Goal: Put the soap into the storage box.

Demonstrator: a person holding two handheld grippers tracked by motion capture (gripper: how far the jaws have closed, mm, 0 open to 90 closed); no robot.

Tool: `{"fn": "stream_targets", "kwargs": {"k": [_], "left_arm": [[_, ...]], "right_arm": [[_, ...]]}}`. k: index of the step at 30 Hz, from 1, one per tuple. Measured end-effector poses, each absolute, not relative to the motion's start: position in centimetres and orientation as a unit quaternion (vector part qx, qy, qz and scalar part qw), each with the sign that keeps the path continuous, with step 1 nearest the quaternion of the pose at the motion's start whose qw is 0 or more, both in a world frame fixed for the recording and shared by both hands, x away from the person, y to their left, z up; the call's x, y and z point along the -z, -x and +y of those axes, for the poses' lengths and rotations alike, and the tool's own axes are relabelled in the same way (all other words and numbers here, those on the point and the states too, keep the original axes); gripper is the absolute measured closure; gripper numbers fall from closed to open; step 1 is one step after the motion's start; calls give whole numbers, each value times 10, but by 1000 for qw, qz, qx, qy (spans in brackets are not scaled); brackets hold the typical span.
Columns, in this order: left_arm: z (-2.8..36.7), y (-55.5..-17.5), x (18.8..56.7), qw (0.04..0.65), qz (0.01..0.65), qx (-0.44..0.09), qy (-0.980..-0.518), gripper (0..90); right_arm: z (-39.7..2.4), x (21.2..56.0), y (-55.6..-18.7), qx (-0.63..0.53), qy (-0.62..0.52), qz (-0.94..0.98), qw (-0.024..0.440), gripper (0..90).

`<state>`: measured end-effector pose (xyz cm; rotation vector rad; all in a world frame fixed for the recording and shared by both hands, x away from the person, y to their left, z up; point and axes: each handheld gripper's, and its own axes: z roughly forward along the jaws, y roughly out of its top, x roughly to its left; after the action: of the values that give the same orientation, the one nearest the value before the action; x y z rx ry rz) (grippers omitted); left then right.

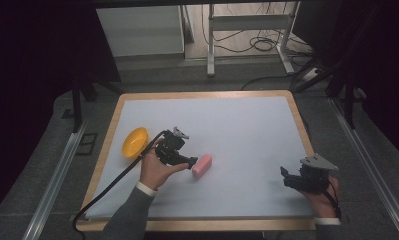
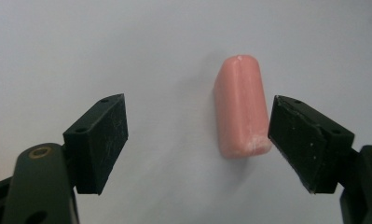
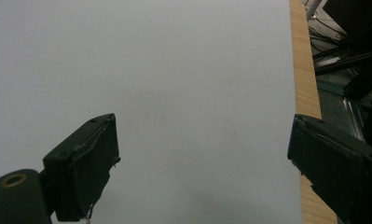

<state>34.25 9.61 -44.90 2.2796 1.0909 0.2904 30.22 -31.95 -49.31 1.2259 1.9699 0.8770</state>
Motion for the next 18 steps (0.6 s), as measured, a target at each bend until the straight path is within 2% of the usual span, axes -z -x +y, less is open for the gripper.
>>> {"fn": "stream_targets", "kwargs": {"k": [18], "left_arm": [[68, -349, 469, 284, 404, -85, -865, 209]], "right_arm": [[-320, 494, -303, -331, -469, 751, 325, 86]]}}
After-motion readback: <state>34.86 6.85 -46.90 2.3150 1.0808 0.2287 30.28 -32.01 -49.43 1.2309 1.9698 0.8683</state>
